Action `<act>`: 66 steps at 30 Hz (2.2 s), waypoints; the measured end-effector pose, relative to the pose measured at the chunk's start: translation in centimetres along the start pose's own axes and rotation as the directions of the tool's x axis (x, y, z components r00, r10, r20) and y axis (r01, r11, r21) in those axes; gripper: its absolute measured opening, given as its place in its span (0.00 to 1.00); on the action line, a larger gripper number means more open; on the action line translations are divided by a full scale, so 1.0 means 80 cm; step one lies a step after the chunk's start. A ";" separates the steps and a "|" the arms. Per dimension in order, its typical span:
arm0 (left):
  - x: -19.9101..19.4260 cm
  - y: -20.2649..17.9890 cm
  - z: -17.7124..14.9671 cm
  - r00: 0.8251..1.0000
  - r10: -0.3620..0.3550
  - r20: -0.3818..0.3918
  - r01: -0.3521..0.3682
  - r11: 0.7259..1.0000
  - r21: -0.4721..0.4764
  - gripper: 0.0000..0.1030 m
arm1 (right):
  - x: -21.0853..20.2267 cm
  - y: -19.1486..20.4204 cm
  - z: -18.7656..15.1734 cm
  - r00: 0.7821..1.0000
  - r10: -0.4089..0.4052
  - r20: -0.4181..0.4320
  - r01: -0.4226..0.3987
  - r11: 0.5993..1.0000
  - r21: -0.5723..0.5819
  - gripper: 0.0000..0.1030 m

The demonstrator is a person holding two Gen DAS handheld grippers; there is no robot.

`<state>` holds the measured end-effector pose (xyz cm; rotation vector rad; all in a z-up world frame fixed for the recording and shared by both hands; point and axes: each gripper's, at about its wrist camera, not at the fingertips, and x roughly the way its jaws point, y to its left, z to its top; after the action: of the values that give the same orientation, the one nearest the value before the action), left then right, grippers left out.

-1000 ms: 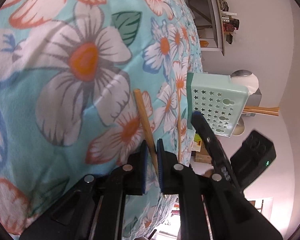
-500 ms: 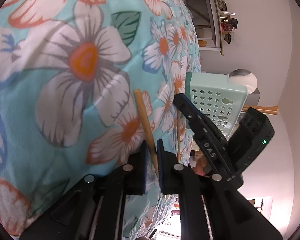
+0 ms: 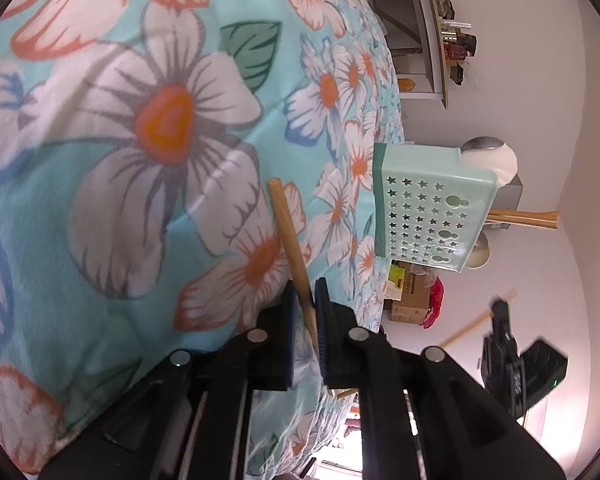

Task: Organize utensils
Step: 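Grasp a chopstick with the right tool while the left tool holds its chopstick, then lower the held chopstick into the mint-green holder and open the left tool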

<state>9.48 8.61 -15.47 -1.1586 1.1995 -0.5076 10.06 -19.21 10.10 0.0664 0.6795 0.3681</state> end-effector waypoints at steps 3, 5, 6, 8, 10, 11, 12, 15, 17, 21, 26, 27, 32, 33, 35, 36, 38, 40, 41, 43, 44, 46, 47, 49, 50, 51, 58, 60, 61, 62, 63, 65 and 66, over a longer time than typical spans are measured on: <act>-0.001 -0.003 0.000 1.000 0.004 0.002 -0.004 1.000 0.005 0.08 | -0.055 -0.026 -0.010 0.995 -0.020 0.095 0.010 0.995 0.104 0.04; -0.002 -0.005 0.000 1.000 0.008 -0.003 -0.008 1.000 0.002 0.08 | -0.082 -0.046 -0.019 0.988 -0.030 0.149 0.003 0.985 0.175 0.04; -0.002 -0.006 0.000 1.000 0.010 -0.005 -0.010 1.000 0.002 0.08 | -0.090 -0.052 -0.021 0.985 -0.033 0.167 0.000 0.981 0.196 0.04; -0.006 -0.010 0.000 1.000 0.015 -0.010 -0.015 1.000 0.009 0.08 | -0.110 -0.067 -0.030 0.977 -0.035 0.209 -0.017 0.970 0.242 0.04; -0.013 -0.014 0.002 1.000 0.012 -0.017 -0.012 0.999 0.030 0.07 | -0.129 -0.084 -0.037 0.966 -0.035 0.255 -0.042 0.956 0.289 0.04; -0.015 -0.016 0.004 1.000 0.005 -0.023 -0.004 0.999 0.040 0.07 | -0.138 -0.093 -0.039 0.960 -0.032 0.277 -0.058 0.949 0.309 0.04; -0.018 -0.019 0.006 1.000 -0.007 -0.030 0.008 0.999 0.050 0.07 | -0.147 -0.101 -0.040 0.956 -0.027 0.293 -0.072 0.944 0.323 0.04; -0.026 -0.029 0.010 0.998 -0.038 -0.055 0.043 0.994 0.098 0.06 | -0.166 -0.120 -0.046 0.941 -0.020 0.338 -0.109 0.928 0.358 0.04; -0.032 -0.037 0.014 0.995 -0.066 -0.072 0.075 0.989 0.127 0.05 | -0.172 -0.130 -0.048 0.934 -0.018 0.358 -0.126 0.918 0.375 0.04; -0.042 -0.047 0.027 0.984 -0.142 -0.105 0.157 0.976 0.151 0.05 | -0.177 -0.155 -0.050 0.926 -0.018 0.378 -0.150 0.900 0.409 0.04; -0.052 -0.053 0.044 0.956 -0.274 -0.101 0.286 0.949 0.131 0.05 | -0.168 -0.181 -0.051 0.925 0.001 0.379 -0.185 0.874 0.449 0.04; -0.052 -0.056 0.046 0.948 -0.303 -0.098 0.314 0.940 0.132 0.05 | -0.165 -0.186 -0.050 0.927 -0.001 0.376 -0.183 0.872 0.454 0.04; -0.036 -0.074 0.050 0.936 -0.330 -0.126 0.347 0.925 0.153 0.05 | -0.152 -0.199 -0.054 0.932 -0.008 0.362 -0.175 0.865 0.470 0.04; -0.034 -0.076 0.049 0.934 -0.330 -0.135 0.349 0.924 0.156 0.05 | -0.150 -0.201 -0.057 0.934 -0.015 0.358 -0.170 0.861 0.479 0.04; -0.030 -0.079 0.048 0.935 -0.325 -0.144 0.347 0.924 0.163 0.05 | -0.149 -0.205 -0.062 0.934 -0.022 0.355 -0.168 0.853 0.494 0.04; -0.029 -0.079 0.048 0.934 -0.325 -0.149 0.347 0.923 0.165 0.05 | -0.150 -0.207 -0.066 0.933 -0.023 0.359 -0.174 0.846 0.505 0.04; -0.032 -0.081 0.045 0.933 -0.326 -0.153 0.350 0.921 0.171 0.05 | -0.155 -0.206 -0.071 0.930 -0.027 0.367 -0.178 0.841 0.512 0.04; -0.040 -0.081 0.043 0.933 -0.328 -0.149 0.352 0.918 0.184 0.05 | -0.161 -0.205 -0.072 0.927 -0.029 0.375 -0.181 0.840 0.511 0.04; -0.042 -0.084 0.041 0.931 -0.335 -0.146 0.359 0.914 0.188 0.05 | -0.164 -0.204 -0.072 0.924 -0.029 0.381 -0.184 0.840 0.510 0.04; -0.047 -0.088 0.037 0.930 -0.341 -0.138 0.364 0.909 0.203 0.05 | -0.175 -0.198 -0.073 0.918 -0.032 0.395 -0.186 0.845 0.502 0.04; -0.052 -0.088 0.035 0.929 -0.343 -0.137 0.366 0.907 0.207 0.05 | -0.178 -0.197 -0.073 0.916 -0.032 0.401 -0.189 0.846 0.499 0.04; -0.058 -0.094 0.032 0.924 -0.358 -0.133 0.379 0.900 0.217 0.05 | -0.187 -0.191 -0.072 0.909 -0.031 0.416 -0.195 0.850 0.490 0.04; -0.061 -0.099 0.030 0.922 -0.364 -0.131 0.385 0.895 0.227 0.05 | -0.192 -0.186 -0.072 0.905 -0.033 0.424 -0.194 0.855 0.481 0.04; -0.067 -0.117 0.028 0.915 -0.382 -0.132 0.404 0.876 0.264 0.05 | -0.197 -0.179 -0.069 0.898 -0.032 0.438 -0.198 0.860 0.470 0.04; -0.069 -0.126 0.028 0.912 -0.389 -0.133 0.411 0.867 0.282 0.05 | -0.199 -0.177 -0.069 0.895 -0.033 0.445 -0.199 0.863 0.465 0.04; -0.071 -0.140 0.028 0.909 -0.396 -0.134 0.418 0.853 0.314 0.05 | -0.201 -0.173 -0.068 0.891 -0.034 0.453 -0.200 0.866 0.459 0.04; -0.093 -0.281 0.023 0.893 -0.431 -0.129 0.414 0.677 0.609 0.05 | -0.201 -0.154 -0.061 0.878 -0.010 0.478 -0.225 0.874 0.430 0.04; -0.097 -0.322 0.021 0.887 -0.447 -0.116 0.401 0.620 0.674 0.05 | -0.195 -0.148 -0.059 0.878 0.012 0.479 -0.242 0.874 0.422 0.04; -0.098 -0.345 0.019 0.893 -0.441 -0.093 0.369 0.596 0.713 0.05 | -0.192 -0.145 -0.058 0.878 0.022 0.478 -0.250 0.872 0.420 0.04; -0.098 -0.366 0.015 0.903 -0.426 -0.062 0.320 0.568 0.758 0.05 | -0.188 -0.141 -0.057 0.878 0.031 0.477 -0.257 0.872 0.416 0.04; -0.098 -0.380 0.011 0.909 -0.415 -0.036 0.280 0.546 0.789 0.05 | -0.186 -0.137 -0.057 0.878 0.037 0.477 -0.261 0.873 0.413 0.04; -0.089 -0.412 0.001 0.927 -0.375 0.031 0.173 0.498 0.850 0.05 | -0.184 -0.131 -0.057 0.875 0.051 0.481 -0.273 0.873 0.404 0.04; -0.083 -0.423 -0.004 0.931 -0.359 0.063 0.123 0.473 0.872 0.05 | -0.185 -0.129 -0.057 0.873 0.058 0.484 -0.280 0.872 0.401 0.04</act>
<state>15.33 0.94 17.67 -0.4584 0.4006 -1.0182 -0.16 -34.31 13.62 0.6590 0.2729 0.3408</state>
